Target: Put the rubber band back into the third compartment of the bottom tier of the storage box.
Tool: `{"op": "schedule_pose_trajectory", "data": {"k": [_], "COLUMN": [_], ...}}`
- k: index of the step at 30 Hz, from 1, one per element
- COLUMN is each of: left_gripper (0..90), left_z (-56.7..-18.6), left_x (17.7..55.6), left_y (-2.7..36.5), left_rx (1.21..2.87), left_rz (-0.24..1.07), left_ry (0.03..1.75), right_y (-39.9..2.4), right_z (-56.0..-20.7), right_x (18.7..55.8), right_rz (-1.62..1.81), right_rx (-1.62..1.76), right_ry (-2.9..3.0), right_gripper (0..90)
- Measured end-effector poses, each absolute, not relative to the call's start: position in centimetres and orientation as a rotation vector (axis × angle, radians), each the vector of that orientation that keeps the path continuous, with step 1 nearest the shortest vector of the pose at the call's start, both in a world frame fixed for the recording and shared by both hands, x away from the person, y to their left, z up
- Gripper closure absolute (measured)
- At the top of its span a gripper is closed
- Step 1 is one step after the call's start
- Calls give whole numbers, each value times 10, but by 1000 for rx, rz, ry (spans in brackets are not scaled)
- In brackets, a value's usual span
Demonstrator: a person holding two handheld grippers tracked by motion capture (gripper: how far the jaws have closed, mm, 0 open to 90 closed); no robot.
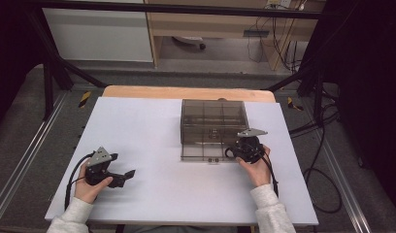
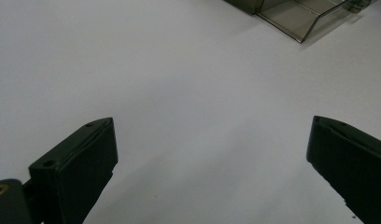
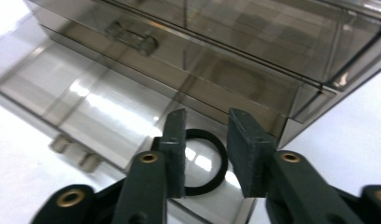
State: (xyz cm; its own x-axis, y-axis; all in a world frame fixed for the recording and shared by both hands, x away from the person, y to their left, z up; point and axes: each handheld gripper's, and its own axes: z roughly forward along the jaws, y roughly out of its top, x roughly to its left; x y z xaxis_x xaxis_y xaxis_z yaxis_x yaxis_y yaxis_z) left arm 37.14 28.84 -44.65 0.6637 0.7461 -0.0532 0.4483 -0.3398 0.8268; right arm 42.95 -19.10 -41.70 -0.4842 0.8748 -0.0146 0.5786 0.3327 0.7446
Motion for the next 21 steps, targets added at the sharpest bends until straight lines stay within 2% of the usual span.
{"op": "schedule_pose_trajectory", "data": {"k": [21], "left_gripper": [15], "left_z": [-447], "left_x": [371], "left_y": [288], "left_rx": [1992], "left_rz": [422], "left_ry": [930], "right_y": [-188], "right_z": [-402], "right_x": [411], "right_rz": [1131], "right_rx": [1216], "right_ry": [2224], "right_gripper": [212]}}
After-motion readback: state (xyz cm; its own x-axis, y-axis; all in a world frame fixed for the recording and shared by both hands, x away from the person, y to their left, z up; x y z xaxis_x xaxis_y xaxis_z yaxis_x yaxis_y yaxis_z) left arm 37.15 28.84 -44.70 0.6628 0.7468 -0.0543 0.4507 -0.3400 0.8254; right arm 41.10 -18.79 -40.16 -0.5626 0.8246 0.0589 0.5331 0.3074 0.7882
